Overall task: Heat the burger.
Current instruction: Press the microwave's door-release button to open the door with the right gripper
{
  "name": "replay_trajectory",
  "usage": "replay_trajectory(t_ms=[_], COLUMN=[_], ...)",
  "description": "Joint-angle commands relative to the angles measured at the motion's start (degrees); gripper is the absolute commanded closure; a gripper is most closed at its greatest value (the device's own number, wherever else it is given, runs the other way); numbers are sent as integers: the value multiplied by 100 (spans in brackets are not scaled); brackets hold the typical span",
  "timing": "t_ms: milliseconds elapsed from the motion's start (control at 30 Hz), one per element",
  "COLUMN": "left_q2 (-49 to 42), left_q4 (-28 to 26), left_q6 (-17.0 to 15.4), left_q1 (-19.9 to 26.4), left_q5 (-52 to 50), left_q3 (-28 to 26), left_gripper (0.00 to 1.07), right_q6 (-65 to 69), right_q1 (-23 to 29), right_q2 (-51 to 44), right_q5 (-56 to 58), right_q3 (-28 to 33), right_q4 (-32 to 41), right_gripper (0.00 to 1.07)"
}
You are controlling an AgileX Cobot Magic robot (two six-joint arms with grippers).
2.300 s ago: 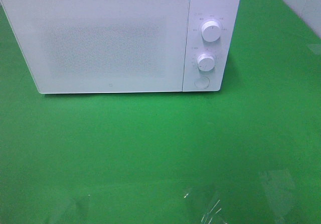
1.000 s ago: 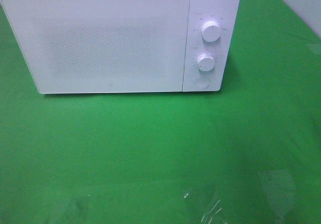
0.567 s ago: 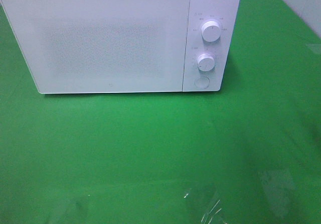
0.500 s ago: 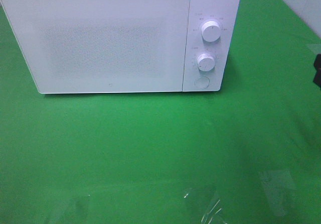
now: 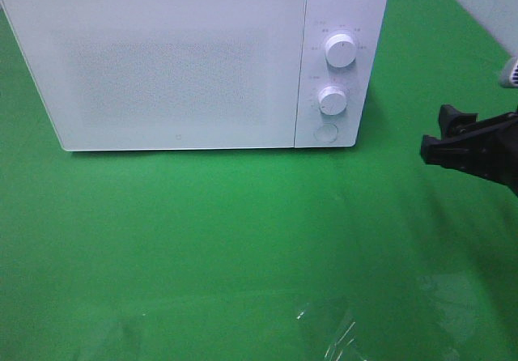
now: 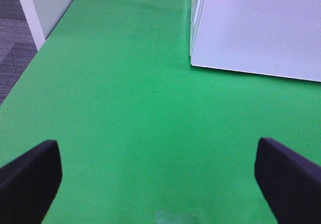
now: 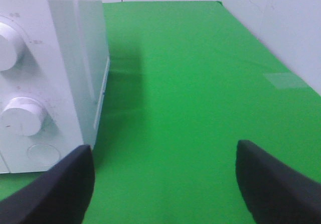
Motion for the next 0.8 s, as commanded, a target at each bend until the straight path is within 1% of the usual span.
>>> replay_trajectory(t_ms=[33,133,167,200,267,367,400,667,767,800], left_q2=[-29,-29,-29,-29,-29,-29,-29,-29,-29,-29], left_q4=[-29,-29,-29,-29,-29,-29,-29,-29,-29,-29], left_q6=[-11,-11,-11,-11,-11,-11,-11,-11,-11,-11], left_q1=[6,6,6,6,6,6,6,6,6,6], left_q5=[-23,-23,-23,-23,-23,-23,-23,-23,-23,-23], left_q3=[11,11,11,11,11,11,11,11,11,11], left_gripper=[10,10,10,10,10,10,10,10,10,10], right_q6=[-103,-103,-103,-103,-103,-103,-103,-46,212,561], right_q1=[642,751,911,911,1197,1261,1398,1495,1495,1495], right_q2=[430,544,739,739,1134,1232,1501,1902,1977,1994], right_q5=[-430,-504,-573,-573,-561,-567,-573,-498,-464,-447], right_q3=[-252,-304,-453,-453,-756,-831,-1026,-1312,-1409,-1427], right_q4=[223,229,235,235,298,338,372,372,372,372], right_gripper=[31,31,31,31,31,31,31,32,31,31])
